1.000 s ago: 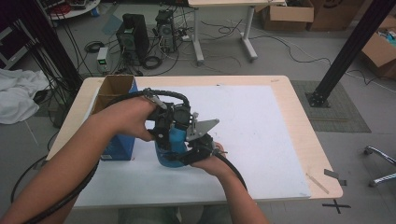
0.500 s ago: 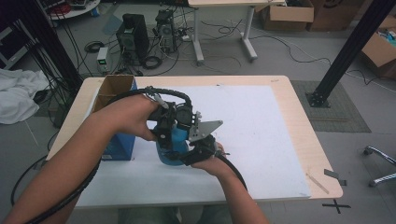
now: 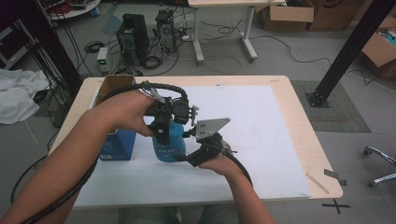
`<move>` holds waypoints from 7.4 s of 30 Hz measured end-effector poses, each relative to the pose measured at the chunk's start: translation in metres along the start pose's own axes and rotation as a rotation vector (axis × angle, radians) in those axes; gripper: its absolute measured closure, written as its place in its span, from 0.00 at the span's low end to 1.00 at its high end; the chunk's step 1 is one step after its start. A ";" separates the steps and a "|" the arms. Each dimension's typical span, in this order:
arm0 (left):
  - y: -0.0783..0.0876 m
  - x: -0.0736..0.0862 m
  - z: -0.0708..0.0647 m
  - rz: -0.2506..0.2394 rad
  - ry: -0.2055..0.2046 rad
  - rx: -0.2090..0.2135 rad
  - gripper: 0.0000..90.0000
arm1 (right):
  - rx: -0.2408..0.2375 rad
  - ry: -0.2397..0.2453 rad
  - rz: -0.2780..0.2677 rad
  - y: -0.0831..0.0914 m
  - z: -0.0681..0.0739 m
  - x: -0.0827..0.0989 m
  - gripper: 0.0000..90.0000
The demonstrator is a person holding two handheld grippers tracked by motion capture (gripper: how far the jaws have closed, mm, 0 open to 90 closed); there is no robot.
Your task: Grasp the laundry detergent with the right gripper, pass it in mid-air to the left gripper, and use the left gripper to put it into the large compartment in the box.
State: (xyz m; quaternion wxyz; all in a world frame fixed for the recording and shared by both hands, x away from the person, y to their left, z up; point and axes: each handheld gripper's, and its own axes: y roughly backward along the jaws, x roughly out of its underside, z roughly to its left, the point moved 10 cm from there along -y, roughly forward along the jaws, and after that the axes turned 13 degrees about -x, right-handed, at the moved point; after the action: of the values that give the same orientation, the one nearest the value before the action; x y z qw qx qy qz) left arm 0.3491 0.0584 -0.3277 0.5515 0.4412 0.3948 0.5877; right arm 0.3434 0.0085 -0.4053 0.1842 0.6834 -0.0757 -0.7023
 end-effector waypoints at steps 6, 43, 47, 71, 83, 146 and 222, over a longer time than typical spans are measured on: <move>0.005 0.003 0.004 0.010 0.027 0.008 0.43 | 0.009 -0.004 0.031 0.014 0.001 -0.004 0.23; 0.127 0.120 0.076 0.215 1.024 0.109 0.43 | -0.107 -0.044 0.534 0.085 0.013 0.003 0.00; 0.134 0.142 0.080 0.236 1.113 0.113 0.43 | -0.112 -0.031 0.566 0.088 0.016 -0.001 0.00; 0.087 0.185 0.099 0.368 1.425 0.174 0.43 | -0.096 -0.054 0.604 0.104 0.019 0.006 0.00; 0.047 0.200 0.101 0.384 1.449 0.129 0.43 | -0.095 -0.065 0.597 0.105 0.019 0.012 0.00; -0.102 0.191 0.063 0.398 1.414 0.187 0.43 | -0.089 -0.095 0.591 0.100 0.022 0.021 0.00; 0.006 0.165 0.090 0.238 1.197 0.129 0.06 | -0.089 -0.082 0.577 0.096 0.023 0.014 0.00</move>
State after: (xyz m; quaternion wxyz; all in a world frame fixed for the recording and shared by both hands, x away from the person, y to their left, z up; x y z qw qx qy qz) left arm 0.4330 0.2199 -0.2811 0.1368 0.1084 0.6188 0.7659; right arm 0.3352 -0.0882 -0.3825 0.4026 0.5959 -0.2436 -0.6508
